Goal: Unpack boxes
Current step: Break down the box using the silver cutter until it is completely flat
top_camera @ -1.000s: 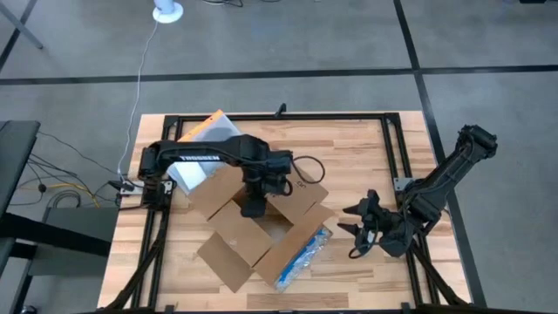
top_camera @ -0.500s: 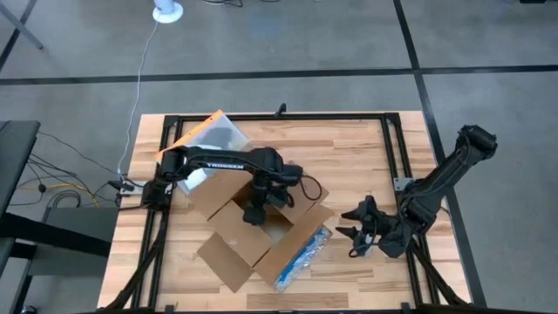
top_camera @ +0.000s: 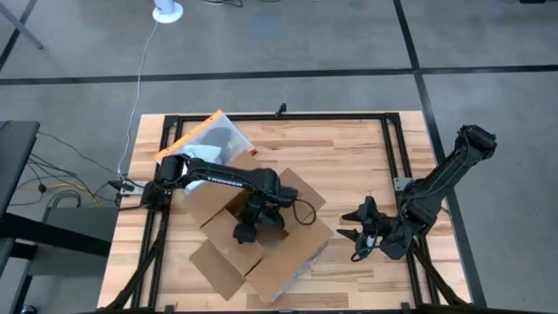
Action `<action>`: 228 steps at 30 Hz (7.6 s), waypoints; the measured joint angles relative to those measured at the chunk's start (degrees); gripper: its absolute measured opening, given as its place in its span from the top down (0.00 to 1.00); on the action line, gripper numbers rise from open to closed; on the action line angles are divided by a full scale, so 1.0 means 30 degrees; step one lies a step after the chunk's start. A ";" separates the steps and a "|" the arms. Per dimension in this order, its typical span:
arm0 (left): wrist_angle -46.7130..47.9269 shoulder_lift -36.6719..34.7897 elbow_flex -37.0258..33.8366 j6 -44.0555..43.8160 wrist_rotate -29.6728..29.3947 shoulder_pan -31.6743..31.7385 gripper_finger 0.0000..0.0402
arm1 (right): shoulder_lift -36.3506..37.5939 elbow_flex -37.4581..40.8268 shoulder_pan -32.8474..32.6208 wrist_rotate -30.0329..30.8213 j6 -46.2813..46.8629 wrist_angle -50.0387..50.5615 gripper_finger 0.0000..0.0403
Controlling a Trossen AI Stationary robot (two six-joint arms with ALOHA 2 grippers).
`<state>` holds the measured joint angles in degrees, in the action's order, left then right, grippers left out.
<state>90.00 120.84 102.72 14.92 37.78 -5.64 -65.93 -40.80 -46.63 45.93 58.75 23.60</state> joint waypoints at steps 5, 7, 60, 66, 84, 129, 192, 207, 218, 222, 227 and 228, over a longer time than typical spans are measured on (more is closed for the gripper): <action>0.0103 -0.0053 0.1032 -0.1203 0.0216 -0.0345 0.92 | 0.0007 -0.0033 0.0095 0.0075 -0.0206 0.0038 0.46; 0.0151 -0.0328 0.1718 -0.2323 -0.0394 -0.0394 0.96 | 0.0007 -0.0319 0.0095 0.0104 -0.0578 0.0067 0.46; -0.0478 -0.4956 0.5689 -1.6096 -1.8673 -0.8438 1.00 | -0.9538 -1.2662 1.5531 -1.3988 -1.3703 0.4504 0.46; -0.1049 -0.4548 0.5668 -1.9862 -2.0452 -1.0021 1.00 | -1.0751 -1.2696 1.5315 -1.4066 -1.4117 0.4680 0.46; -0.1154 0.2449 0.5627 -2.3532 -2.4563 -1.2862 1.00 | -1.0894 -1.2546 1.4720 -1.3970 -1.7405 0.4784 0.46; -0.1954 0.3685 0.5668 -2.2936 -2.4698 -1.2366 1.00 | -1.6101 -1.7262 1.5835 -0.5497 -2.4756 0.4524 0.46; -0.1998 0.3714 0.5646 -2.3208 -2.3833 -1.2366 1.00 | -1.9613 -2.8188 1.5500 -0.1924 -3.0251 0.9209 1.00; -0.1144 0.3353 0.6433 -2.1920 -2.3122 -1.2090 0.97 | -1.8651 -3.1146 1.4950 -0.8370 -2.3308 1.6829 1.00; -0.0034 0.3211 0.9038 -1.9784 -1.6067 -1.1331 0.71 | -1.8578 -3.1146 1.4775 -0.9041 -2.2741 1.8573 0.83; -0.0100 0.3188 1.0771 -1.7657 -1.6069 -1.2071 0.67 | -1.8150 -3.1139 1.4790 -0.9048 -2.3682 1.9501 0.81; -0.0814 0.1925 1.0338 -1.7303 -1.4221 -1.2556 0.67 | -1.8025 -3.1139 1.4954 -0.9361 -2.4048 2.0004 0.81; -0.0790 0.1732 1.0348 -1.7907 -1.3873 -1.2536 0.67 | -1.8025 -3.1139 1.4957 -0.9377 -2.4054 2.0150 0.81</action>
<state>87.63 126.04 133.76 -38.80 -3.84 -43.25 -120.01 -134.21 -1.76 17.80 -13.41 84.05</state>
